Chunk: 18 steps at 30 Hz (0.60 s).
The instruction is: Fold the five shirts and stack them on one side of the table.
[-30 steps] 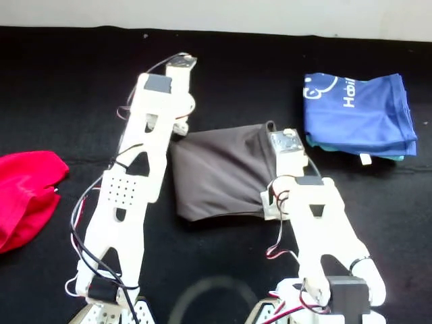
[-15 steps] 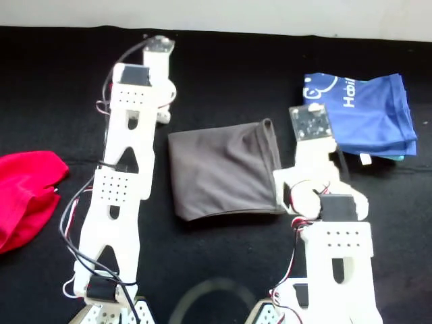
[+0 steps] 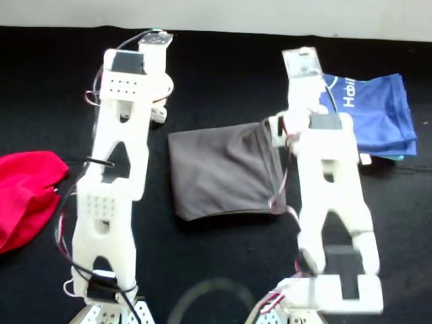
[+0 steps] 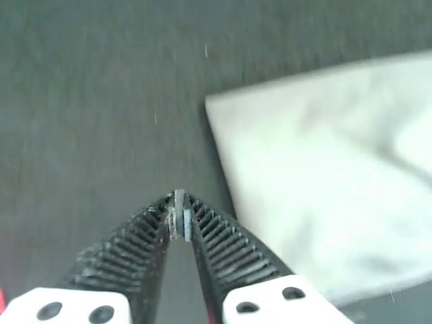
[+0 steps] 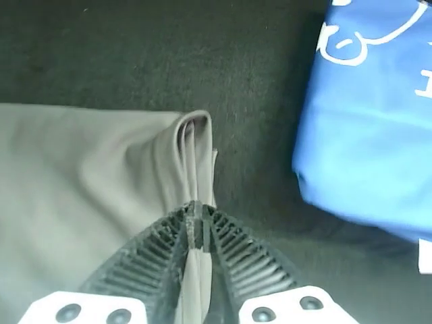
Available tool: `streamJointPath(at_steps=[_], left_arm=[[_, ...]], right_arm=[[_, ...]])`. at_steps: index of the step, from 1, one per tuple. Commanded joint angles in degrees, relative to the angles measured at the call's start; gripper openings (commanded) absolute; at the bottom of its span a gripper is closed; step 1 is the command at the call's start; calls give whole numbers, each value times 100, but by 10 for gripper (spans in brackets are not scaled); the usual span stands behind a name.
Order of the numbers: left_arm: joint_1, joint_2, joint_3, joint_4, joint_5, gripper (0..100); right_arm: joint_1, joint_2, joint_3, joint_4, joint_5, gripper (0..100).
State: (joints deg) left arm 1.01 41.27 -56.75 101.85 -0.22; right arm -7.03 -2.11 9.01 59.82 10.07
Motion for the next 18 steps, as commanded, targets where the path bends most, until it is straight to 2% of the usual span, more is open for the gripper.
streamJointPath(at_steps=[1,9,14,18], left_arm=[[303,-1402,1895,-325,9,9],[1059,-3002,5429,-2066,26,9],[1191,-3785,7196,-3455,26,9],[1191,-4075,8075,-4149,35,9]], right_arm=[[-154,1007,-1244,198,-62,7],[-312,2712,-3240,690,-941,7],[-462,3389,-3969,1191,-993,7],[-532,3723,-4154,1297,-967,7]])
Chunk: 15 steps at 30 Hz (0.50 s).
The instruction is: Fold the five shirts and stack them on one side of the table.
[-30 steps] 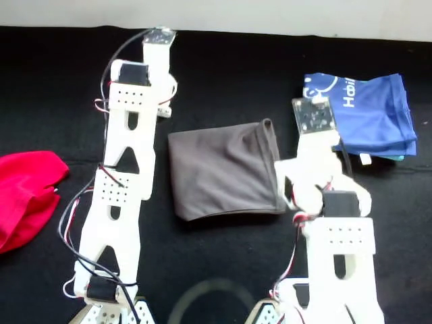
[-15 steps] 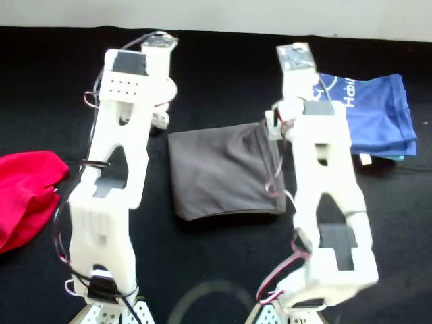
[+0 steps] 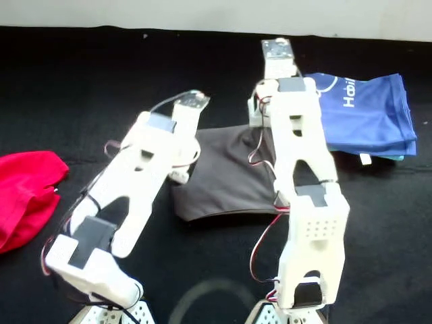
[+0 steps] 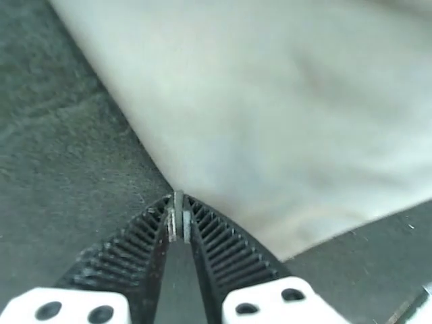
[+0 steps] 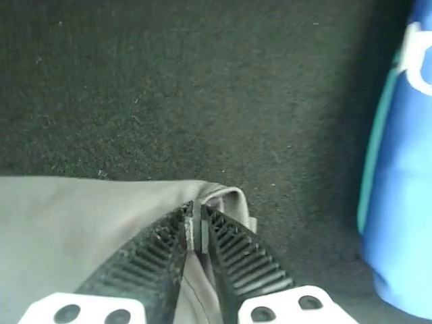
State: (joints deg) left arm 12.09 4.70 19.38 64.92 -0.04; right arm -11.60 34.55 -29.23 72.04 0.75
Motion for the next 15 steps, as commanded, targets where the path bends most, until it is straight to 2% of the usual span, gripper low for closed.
streamJointPath(at_steps=[1,7,15], left_arm=[[84,-444,620,-607,18,9],[-163,-444,1279,-1222,0,9],[-207,-444,1349,-1275,0,9]], right_arm=[[-57,145,-347,75,-35,7],[479,426,-365,40,-26,7],[831,391,-374,119,-18,7]])
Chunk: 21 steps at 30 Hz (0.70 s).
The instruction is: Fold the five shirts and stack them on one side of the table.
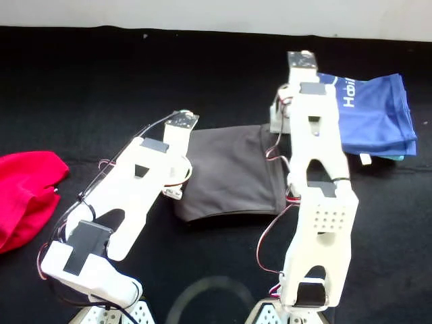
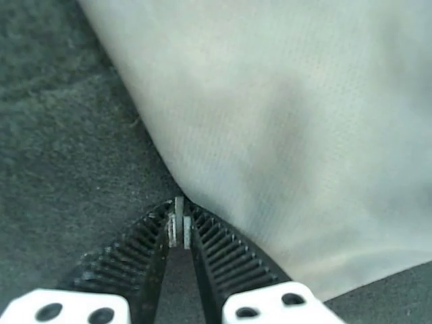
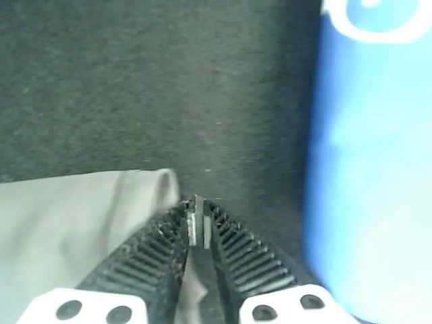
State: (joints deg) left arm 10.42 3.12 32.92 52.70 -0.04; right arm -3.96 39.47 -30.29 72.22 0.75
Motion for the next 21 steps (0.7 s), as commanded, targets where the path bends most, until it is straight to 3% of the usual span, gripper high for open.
streamJointPath(at_steps=[1,11,15,21], left_arm=[[-40,-286,-4,-53,0,9],[-40,-295,-4,-44,0,9],[-57,-330,-4,-44,0,9],[-75,-338,-4,-18,0,9]], right_arm=[[57,-180,-312,154,-18,7],[-831,-1297,-602,989,-62,7],[-1042,-998,-22,637,-62,7],[-611,-409,462,-215,-35,7]])
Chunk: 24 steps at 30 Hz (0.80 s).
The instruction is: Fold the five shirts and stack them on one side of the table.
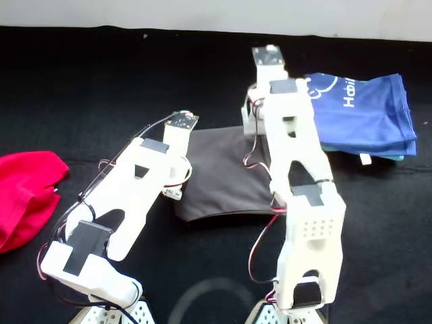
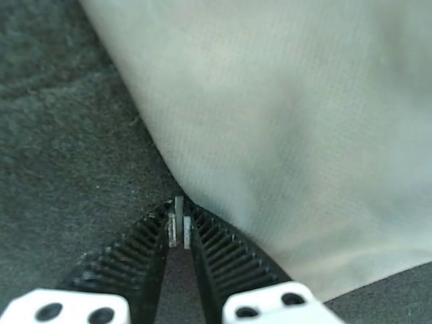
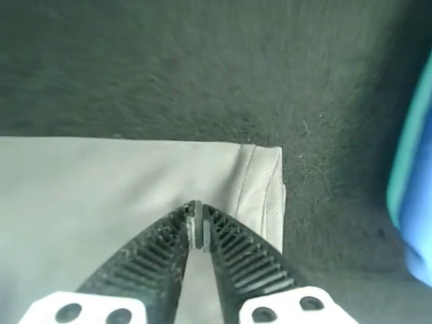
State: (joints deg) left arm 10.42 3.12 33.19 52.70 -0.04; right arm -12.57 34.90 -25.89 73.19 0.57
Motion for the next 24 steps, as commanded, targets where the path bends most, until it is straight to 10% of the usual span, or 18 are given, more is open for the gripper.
streamJointPath(at_steps=[1,24], left_arm=[[-75,-338,-31,-18,0,9],[-1191,-356,-2703,1969,-35,11]], right_arm=[[321,110,22,-374,-9,7],[769,-3011,752,1077,-9,7]])
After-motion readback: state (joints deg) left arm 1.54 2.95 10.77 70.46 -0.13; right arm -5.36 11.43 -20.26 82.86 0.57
